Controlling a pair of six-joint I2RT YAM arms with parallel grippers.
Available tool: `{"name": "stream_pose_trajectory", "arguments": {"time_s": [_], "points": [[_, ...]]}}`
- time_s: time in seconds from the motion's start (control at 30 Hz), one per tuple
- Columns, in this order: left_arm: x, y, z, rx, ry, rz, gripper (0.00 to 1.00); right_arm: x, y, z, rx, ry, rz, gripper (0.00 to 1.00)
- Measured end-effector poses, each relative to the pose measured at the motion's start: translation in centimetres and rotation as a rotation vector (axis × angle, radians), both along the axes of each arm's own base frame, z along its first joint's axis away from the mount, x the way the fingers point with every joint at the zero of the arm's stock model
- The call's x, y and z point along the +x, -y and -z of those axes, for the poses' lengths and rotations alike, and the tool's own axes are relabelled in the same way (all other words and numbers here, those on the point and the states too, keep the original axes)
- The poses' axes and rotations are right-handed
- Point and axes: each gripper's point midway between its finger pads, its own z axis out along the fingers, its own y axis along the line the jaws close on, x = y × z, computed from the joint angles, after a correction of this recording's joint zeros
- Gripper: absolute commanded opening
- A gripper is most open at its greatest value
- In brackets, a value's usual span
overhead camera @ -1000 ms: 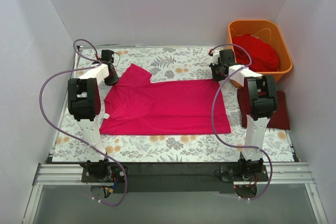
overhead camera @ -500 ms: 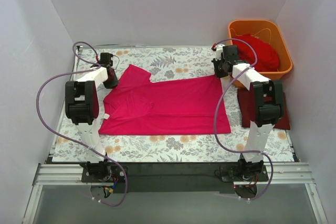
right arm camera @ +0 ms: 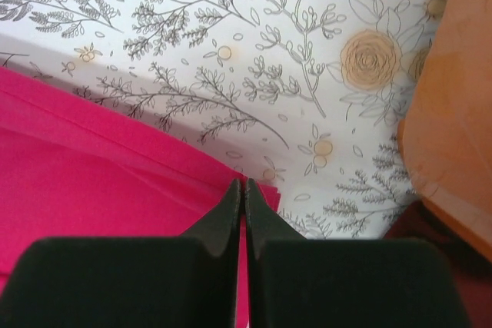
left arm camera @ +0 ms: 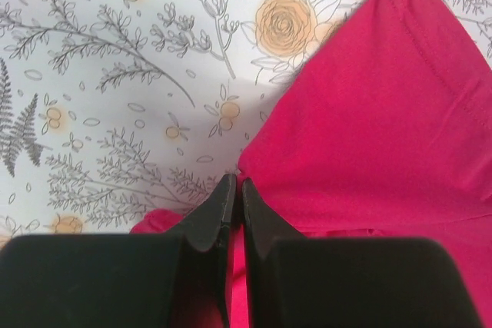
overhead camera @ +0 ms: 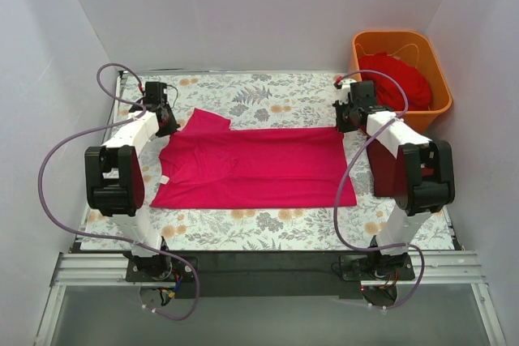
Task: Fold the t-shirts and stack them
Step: Fold the tshirt
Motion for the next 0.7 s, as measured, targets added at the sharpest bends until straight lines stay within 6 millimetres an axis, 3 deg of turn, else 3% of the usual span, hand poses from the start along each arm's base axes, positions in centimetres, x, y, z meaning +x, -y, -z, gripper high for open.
{"name": "stream_pose_trajectory", "arguments": {"time_s": [0.43, 0.7], "points": [[-3.4, 0.1, -1.4, -0.017, 0.009, -0.028, 0.0, -3.9, 0.7, -1.4, 0.024, 0.017, 0.047, 0.01], [-5.1, 0.2, -0.7, -0.031, -0.023, -0.049, 0.0, -5.9, 1.2, -0.9, 0.022, 0.002, 0.069, 0.01]]}}
